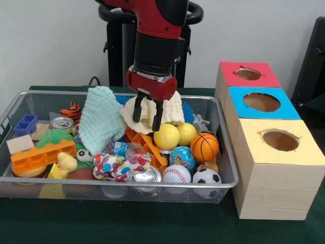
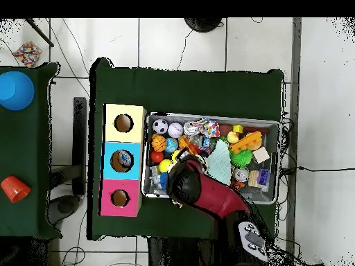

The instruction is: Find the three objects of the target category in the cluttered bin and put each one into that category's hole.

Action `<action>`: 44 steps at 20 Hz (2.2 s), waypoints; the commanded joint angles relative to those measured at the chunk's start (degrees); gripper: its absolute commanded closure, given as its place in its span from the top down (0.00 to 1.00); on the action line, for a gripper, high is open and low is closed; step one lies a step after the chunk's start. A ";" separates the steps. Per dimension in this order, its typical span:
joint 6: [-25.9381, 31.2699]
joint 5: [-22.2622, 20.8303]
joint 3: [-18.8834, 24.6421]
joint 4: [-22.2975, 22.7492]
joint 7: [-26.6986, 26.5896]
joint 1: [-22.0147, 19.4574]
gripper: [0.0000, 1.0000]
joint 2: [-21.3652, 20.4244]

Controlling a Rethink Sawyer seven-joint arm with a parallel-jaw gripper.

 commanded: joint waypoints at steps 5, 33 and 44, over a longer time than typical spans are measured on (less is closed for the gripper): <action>-5.91 -0.81 0.82 -4.28 7.74 -0.60 1.00 2.77; -4.22 -3.31 10.38 -0.66 9.25 -11.16 1.00 0.51; -2.96 -3.01 10.78 0.06 8.85 -11.52 1.00 0.09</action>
